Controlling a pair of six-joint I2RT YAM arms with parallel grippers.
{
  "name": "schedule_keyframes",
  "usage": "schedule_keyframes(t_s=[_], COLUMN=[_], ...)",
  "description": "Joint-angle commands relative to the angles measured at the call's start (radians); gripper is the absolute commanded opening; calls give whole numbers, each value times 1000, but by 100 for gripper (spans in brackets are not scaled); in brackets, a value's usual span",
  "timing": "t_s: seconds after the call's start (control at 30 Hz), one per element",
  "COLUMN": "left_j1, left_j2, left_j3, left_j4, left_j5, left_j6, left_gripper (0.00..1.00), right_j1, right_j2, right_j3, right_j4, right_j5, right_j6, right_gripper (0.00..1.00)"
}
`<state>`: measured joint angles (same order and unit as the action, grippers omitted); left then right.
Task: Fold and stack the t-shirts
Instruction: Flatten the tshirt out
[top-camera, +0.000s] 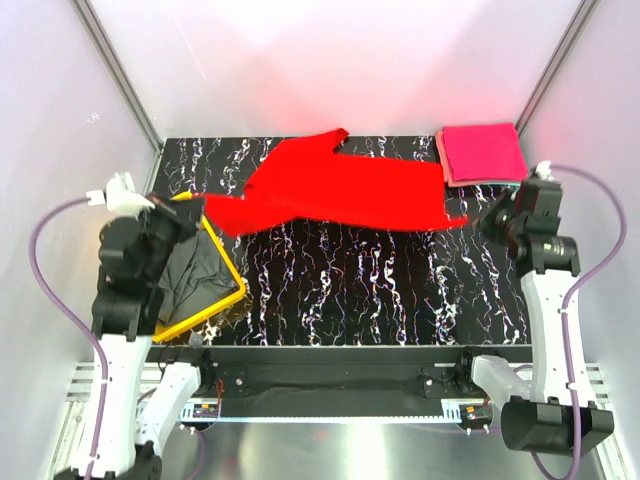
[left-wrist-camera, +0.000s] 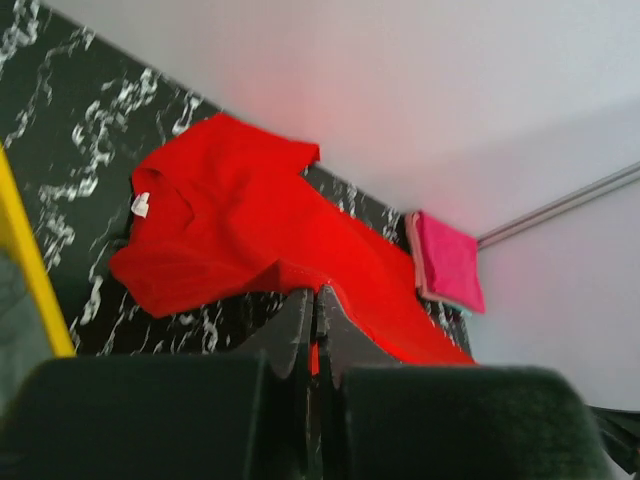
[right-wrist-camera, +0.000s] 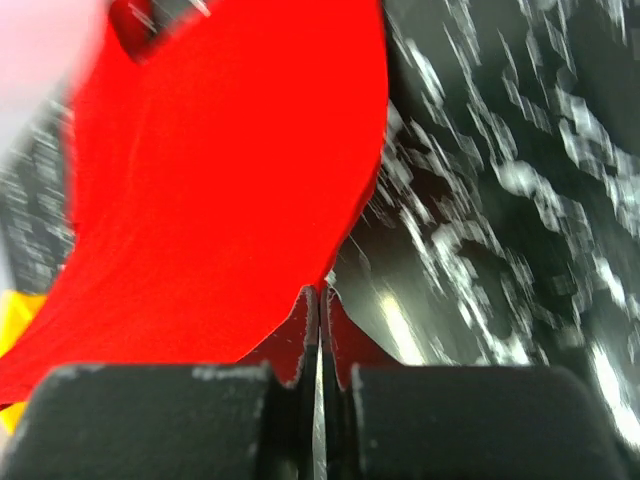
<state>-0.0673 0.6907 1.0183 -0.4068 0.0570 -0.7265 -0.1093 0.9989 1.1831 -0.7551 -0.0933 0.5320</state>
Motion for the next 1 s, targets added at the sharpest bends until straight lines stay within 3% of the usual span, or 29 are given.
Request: schedule_keyframes(t_s=[0.0, 0.2, 0.37, 0.77, 0.97], left_j1=[-5, -5, -5, -5, -15], left_j2=[-71, -178, -197, 84, 323], left_j3=[-71, -257, -336, -267, -109], left_j4=[-82, -200, -266, -208, -181], left_j5=[47, 90, 121, 50, 27], left_j6=[12, -5, 5, 52, 62], left_gripper=[0, 0, 0, 0, 0], right_j1=[0, 0, 0, 0, 0], right_j2=[-55, -138, -198, -146, -40], right_j3=[-106, -329, -392, -442, -395], right_j4=[-88, -139, -210, -115, -12], right_j5=[40, 41, 181, 214, 245], right_j6=[19, 192, 255, 301, 281], right_gripper=[0, 0, 0, 0, 0])
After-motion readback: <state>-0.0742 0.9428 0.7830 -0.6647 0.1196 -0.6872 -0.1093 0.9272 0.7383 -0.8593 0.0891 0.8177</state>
